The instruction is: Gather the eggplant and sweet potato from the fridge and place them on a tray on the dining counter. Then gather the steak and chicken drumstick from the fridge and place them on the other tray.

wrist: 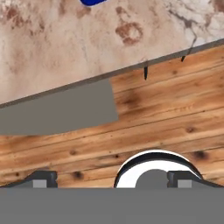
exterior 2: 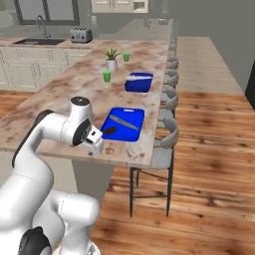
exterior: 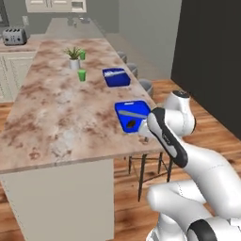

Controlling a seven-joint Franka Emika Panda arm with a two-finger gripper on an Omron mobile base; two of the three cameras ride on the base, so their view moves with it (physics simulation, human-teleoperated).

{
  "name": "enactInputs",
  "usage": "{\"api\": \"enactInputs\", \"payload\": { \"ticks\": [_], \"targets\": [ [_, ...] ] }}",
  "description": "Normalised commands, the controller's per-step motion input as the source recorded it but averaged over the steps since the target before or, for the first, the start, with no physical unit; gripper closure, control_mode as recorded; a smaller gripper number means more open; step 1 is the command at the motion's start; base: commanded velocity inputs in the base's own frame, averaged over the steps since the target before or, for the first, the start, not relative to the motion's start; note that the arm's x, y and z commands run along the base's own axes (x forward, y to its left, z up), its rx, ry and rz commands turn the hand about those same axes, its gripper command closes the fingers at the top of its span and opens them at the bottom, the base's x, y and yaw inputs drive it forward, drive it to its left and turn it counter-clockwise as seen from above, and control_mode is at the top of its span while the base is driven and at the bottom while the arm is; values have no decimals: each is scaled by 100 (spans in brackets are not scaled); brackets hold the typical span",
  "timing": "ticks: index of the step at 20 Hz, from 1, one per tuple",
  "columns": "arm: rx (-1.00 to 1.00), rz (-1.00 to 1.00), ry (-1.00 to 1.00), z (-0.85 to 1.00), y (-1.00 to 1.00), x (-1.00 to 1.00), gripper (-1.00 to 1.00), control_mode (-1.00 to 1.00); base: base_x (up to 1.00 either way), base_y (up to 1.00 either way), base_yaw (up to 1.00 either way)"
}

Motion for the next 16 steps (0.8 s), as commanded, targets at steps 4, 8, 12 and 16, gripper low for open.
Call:
{"api": "enactInputs", "payload": {
  "ticks": [4,8,12,16],
  "targets": [
    [0,0,0,0,0,0,-100,100,-34,24,38],
    [0,0,0,0,0,0,-100,100,-24,33,43],
    [0,0,0,0,0,0,-100,100,-9,40,46],
    [0,0,0,0,0,0,-100,100,-2,33,46]
  ]
}}
